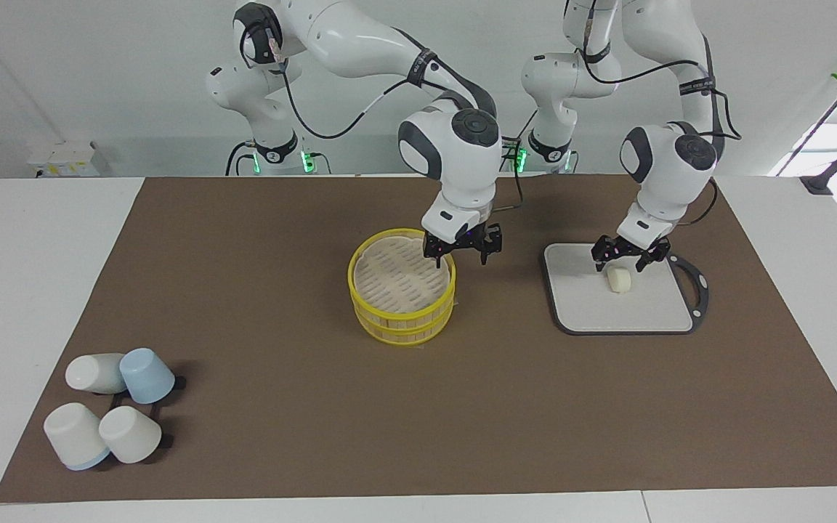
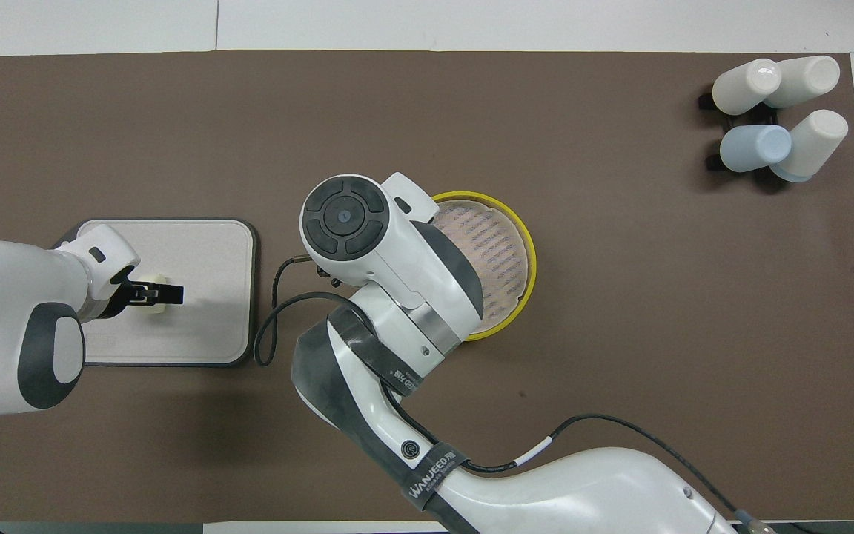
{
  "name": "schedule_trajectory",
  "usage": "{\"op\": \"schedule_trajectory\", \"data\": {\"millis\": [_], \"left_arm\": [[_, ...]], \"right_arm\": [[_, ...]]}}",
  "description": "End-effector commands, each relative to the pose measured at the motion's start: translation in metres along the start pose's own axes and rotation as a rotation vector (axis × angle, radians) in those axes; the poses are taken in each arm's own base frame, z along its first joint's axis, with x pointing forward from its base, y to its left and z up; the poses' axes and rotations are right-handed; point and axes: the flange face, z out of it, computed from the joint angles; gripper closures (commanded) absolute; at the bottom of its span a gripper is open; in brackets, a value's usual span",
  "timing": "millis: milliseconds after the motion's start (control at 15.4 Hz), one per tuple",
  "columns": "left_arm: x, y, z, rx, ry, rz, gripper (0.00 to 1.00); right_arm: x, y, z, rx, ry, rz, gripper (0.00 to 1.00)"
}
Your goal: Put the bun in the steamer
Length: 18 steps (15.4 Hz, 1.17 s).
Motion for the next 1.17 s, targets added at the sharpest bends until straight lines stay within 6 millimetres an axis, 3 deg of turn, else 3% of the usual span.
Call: {"op": "schedule_trajectory", "data": {"millis": [0, 195, 325, 455, 584, 649, 714, 779, 1039, 1104], "left_arm": [[-0.006, -0.001, 0.011, -0.002, 0.023, 0.009, 0.0], [-0.011, -0.001, 0.021, 0.001, 0.037, 0.006, 0.01], [-0.012, -0.001, 0.022, 0.001, 0.034, 0.004, 0.27], [-0.013, 0.0, 0.023, 0.0, 0.026, 0.006, 0.66], [-0.011, -0.001, 0.022, -0.001, 0.02, 0.004, 0.87], [-0.01, 0.001, 0.019, -0.003, 0.005, 0.008, 0.87], [-0.002, 0.002, 0.009, -0.006, -0.01, 0.011, 0.87], [0.009, 0.002, -0.008, -0.011, -0.036, 0.013, 0.87], [0.052, 0.002, -0.124, -0.028, -0.124, 0.01, 0.87], [0.058, 0.003, -0.154, -0.029, -0.127, 0.012, 0.87]], "right_arm": [[-0.005, 0.006, 0.012, -0.006, 0.01, -0.013, 0.0], [-0.009, 0.01, 0.018, 0.001, 0.018, -0.011, 0.0], [-0.013, 0.013, 0.026, 0.002, 0.018, -0.012, 0.0], [-0.015, 0.015, 0.028, -0.002, 0.013, -0.031, 0.0], [-0.015, 0.016, 0.029, -0.002, 0.011, -0.056, 0.53], [-0.016, 0.015, 0.029, -0.004, 0.009, -0.056, 0.88], [-0.017, 0.015, 0.028, -0.004, 0.009, -0.053, 1.0], [-0.016, 0.014, 0.029, -0.004, 0.009, -0.053, 1.0], [-0.01, 0.02, 0.02, -0.009, 0.009, -0.047, 1.0], [-0.002, 0.025, 0.006, -0.009, 0.011, -0.041, 1.0]]}}
